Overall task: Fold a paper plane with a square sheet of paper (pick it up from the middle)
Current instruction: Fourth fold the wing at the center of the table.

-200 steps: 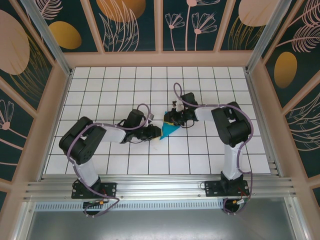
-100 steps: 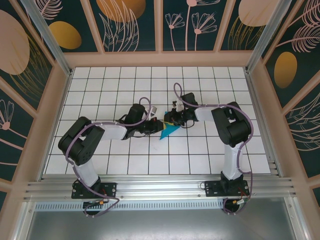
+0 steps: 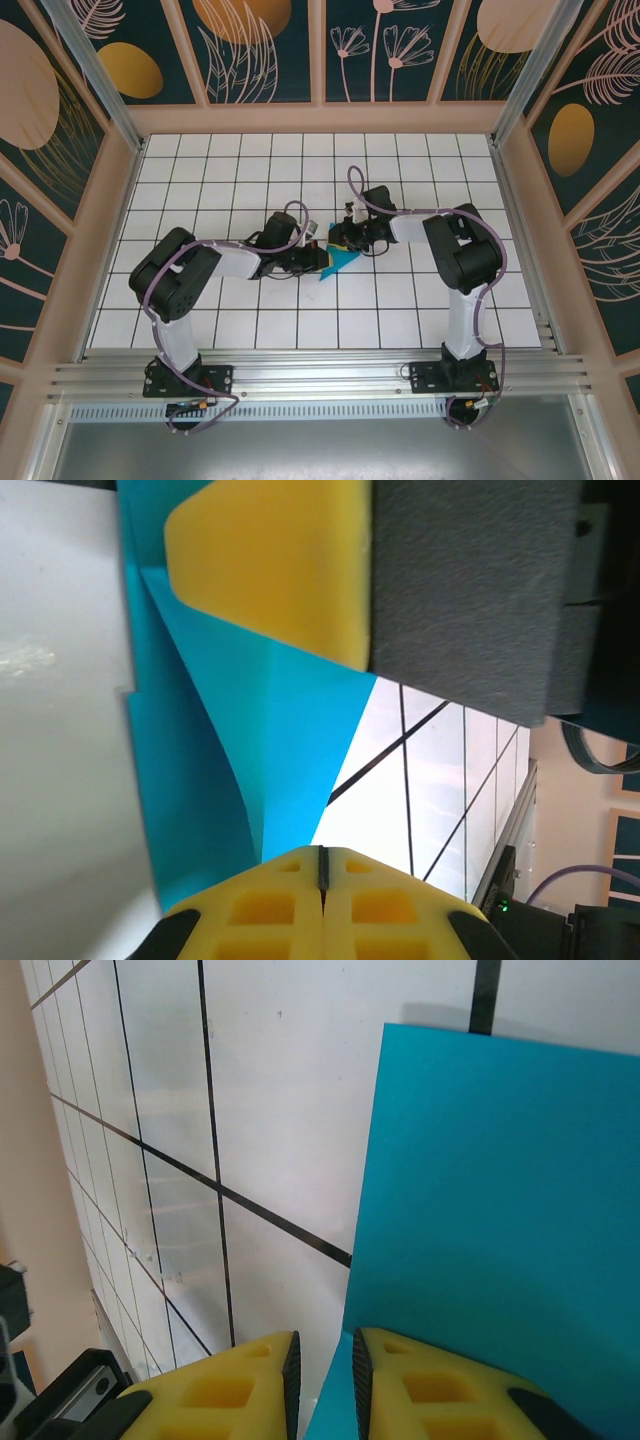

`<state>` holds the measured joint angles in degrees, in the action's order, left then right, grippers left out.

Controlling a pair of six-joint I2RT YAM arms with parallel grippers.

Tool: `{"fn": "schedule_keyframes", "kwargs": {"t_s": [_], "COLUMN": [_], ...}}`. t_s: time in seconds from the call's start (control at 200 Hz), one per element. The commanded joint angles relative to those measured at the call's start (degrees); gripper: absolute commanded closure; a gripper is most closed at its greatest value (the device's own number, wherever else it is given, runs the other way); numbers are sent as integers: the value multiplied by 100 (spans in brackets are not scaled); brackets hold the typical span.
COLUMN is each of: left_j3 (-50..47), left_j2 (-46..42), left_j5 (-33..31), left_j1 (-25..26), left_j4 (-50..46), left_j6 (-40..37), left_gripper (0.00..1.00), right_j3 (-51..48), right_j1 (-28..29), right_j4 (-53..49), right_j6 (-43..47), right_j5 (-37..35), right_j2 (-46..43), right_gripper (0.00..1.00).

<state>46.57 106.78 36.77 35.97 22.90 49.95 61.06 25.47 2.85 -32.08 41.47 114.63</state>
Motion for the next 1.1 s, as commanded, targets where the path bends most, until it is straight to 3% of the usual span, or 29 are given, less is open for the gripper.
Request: {"fn": "schedule_keyframes", "kwargs": {"t_s": [0.0, 0.495, 0.716, 1.096], "left_j3": [-63, -317, -336, -226], "left_j2": [140, 308, 212, -667], "left_j5": [-81, -118, -409, -15], "left_j1": [11, 15, 8, 28], "left_j4": [-128, -136, -566, -371], "left_j6": [-192, -299, -526, -448], "left_gripper": [92, 93, 95, 91], "right_j3": [-227, -234, -230, -226], "right_j1": [-15, -15, -16, -16], "right_j4": [-312, -367, -360, -408], "right_j6": [131, 149, 131, 151], "right_j5": [-499, -542, -553, -597], "right_j2": [372, 400, 415, 466], "right_gripper": [75, 75, 75, 75]}}
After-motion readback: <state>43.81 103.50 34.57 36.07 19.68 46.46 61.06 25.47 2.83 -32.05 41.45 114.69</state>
